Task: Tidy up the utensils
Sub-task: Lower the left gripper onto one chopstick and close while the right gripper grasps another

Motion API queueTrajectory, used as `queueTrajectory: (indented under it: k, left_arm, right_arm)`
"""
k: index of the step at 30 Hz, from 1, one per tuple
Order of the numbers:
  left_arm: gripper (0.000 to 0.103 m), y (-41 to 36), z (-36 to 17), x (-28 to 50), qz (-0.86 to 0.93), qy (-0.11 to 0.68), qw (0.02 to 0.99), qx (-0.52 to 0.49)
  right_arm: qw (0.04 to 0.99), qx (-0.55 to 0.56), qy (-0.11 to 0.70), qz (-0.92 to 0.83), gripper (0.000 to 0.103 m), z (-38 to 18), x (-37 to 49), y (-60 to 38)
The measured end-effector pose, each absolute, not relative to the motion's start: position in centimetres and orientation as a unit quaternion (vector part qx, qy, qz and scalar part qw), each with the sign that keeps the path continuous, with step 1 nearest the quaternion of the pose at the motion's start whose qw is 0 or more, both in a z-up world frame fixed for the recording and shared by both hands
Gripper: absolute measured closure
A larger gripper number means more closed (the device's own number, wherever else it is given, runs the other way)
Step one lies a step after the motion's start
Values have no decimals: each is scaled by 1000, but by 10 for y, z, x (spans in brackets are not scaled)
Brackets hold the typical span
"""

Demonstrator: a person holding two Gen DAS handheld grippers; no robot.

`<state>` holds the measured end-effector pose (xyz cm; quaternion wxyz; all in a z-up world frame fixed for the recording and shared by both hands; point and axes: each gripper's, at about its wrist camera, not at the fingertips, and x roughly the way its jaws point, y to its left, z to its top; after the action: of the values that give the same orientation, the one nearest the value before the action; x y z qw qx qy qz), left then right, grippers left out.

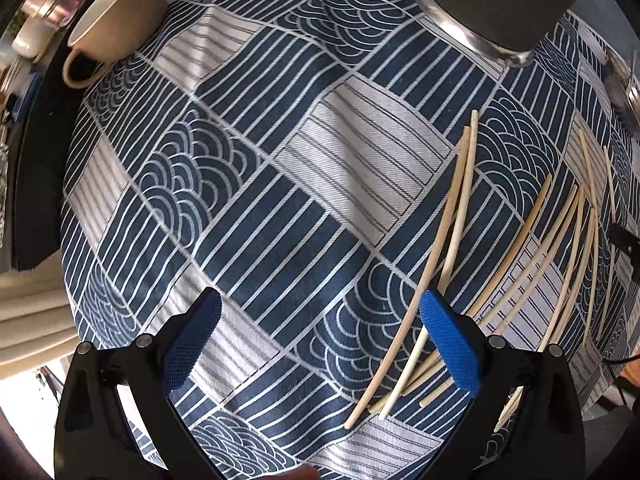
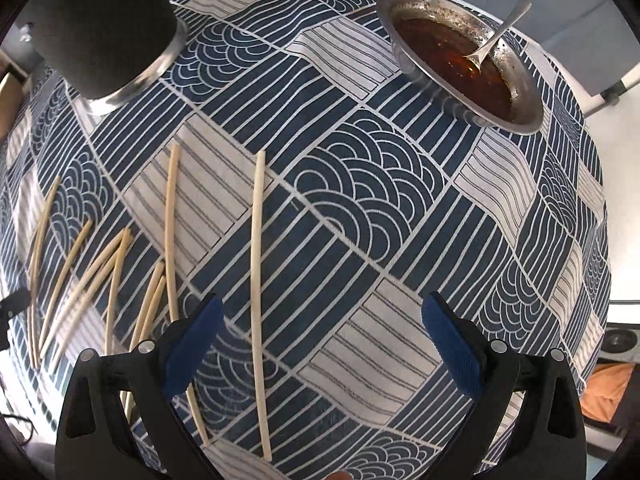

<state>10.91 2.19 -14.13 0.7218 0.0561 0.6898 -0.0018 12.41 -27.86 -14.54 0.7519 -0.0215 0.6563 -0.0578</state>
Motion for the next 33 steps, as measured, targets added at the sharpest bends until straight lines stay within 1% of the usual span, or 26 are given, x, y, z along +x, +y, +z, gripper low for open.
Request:
queueTrajectory:
  k: [8,12,16,23,24,25,26,27,28,29,30,31,33]
  left_arm:
    - [4,2,-160,123,-34,686,724,66]
    - [4,5,-175,146,-47,687,723,52]
    - [4,5,-177,153,-52,674,735,55]
    - [5,2,-175,140,-68,657,747,67]
    - [10,3,-173,135,-72,655,749,69]
    - [18,5,-167,131,-74,653,750,70]
    - [24,7,-163,124,-79,650,752,72]
    - [44,8,-159,121,-87,646,755,78]
    - [71,12,-152,116,-90,644,755,79]
    - [82,17,-151,115,-92,647,753,76]
    - [94,23,-152,112,-98,651,750,67]
    - [97,22,-151,109,-104,653,748,58]
    - [98,31,-152,108,-113,659,743,32]
  right_arm:
    - [754,-22,655,-44,8,-156,134,-276]
    - [748,37,662,-34,6,-162,137,-287]
    - [757,25,652,-25,6,-163,135,-286]
    - [762,7,648,-10,7,-159,122,-281]
    - [758,-2,653,1,8,-159,120,-280]
    - [758,-8,653,7,17,-159,116,-277]
    - [758,-11,652,11,32,-155,114,-279]
    - [761,-13,648,15,43,-151,109,-280]
    - [762,-16,647,19,72,-148,105,-279]
    - [760,-22,649,24,97,-145,101,-282]
    - [759,-25,650,25,97,-145,100,-284]
    - [761,-24,648,34,97,-145,98,-285]
    - [761,-25,647,37,97,-146,97,-285]
